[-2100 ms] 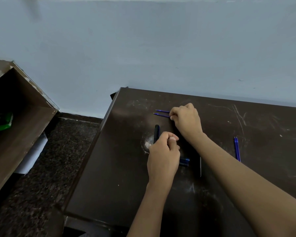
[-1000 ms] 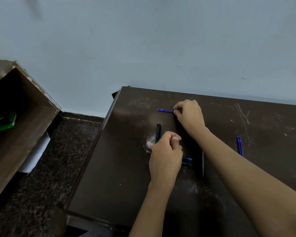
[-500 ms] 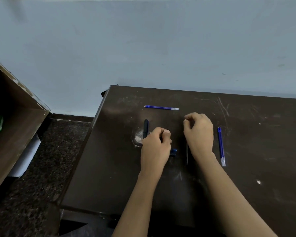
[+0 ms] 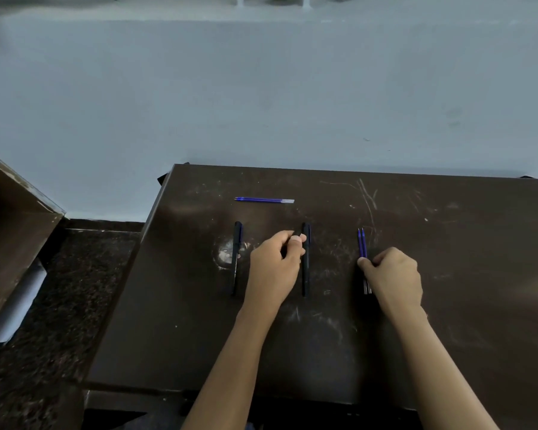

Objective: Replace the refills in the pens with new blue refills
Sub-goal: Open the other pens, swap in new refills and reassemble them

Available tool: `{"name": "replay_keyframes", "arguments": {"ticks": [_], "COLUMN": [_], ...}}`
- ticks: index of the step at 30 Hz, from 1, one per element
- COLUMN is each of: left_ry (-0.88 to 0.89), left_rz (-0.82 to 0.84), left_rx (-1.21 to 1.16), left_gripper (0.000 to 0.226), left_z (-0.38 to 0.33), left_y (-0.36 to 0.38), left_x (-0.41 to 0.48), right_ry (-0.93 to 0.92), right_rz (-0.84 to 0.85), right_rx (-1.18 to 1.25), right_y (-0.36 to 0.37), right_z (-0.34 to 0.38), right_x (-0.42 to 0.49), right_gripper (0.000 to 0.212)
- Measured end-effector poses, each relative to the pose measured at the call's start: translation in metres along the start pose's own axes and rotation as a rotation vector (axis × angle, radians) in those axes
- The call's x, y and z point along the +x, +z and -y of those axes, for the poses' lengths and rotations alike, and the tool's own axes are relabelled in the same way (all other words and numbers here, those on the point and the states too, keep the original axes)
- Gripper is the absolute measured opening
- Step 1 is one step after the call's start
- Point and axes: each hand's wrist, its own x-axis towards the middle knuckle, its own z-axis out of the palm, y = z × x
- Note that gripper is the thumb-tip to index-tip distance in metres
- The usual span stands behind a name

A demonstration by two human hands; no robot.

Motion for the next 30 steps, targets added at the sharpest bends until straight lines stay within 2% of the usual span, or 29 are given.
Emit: {"name": "replay_keyframes", "arguments": {"ticks": [6, 14, 17, 20, 23, 26, 30], "left_ry": [0.047, -0.020, -0.005, 0.035, 0.054, 0.082, 0.077], "left_rz": [-0.002, 0.027, 0.063, 0.091, 0.116, 0.127, 0.132], "left_rx": [0.043, 0.095, 0.101, 0.103, 0.080, 0.090, 0.053], "left_gripper": [0.029, 0.029, 0.028, 0.026, 0.022, 0.021, 0.020], "left_z": [0.012, 0.020, 0.022, 0.023, 0.026, 0.029, 0.032], "left_y": [-0.001, -0.005, -0.008, -0.011, -0.012, -0.012, -0.012], "left_x": [0.005, 0.011, 0.013, 0.012, 0.012, 0.014, 0.017], "right_ry": [0.038, 0.050, -0.076, -0.182, -0.225, -0.258, -0.334], "right_rz": [0.064, 0.088, 0.029, 0.042, 0.136, 0.193, 0.219], "right_rx": [-0.049, -0.050, 0.164, 0.610, 1.034, 1.200, 1.149], "right_y": [0.011, 0.009, 0.002, 0.000, 0.006, 0.012, 0.017], "right_z": [0.004, 0.004, 0.014, 0.036, 0.051, 0.056, 0.059], "right_x": [0.005, 0.012, 0.007, -0.006, -0.019, -0.027, -0.033], "right_gripper": [0.026, 0.025, 0.029, 0.024, 0.015, 0.010, 0.011]}}
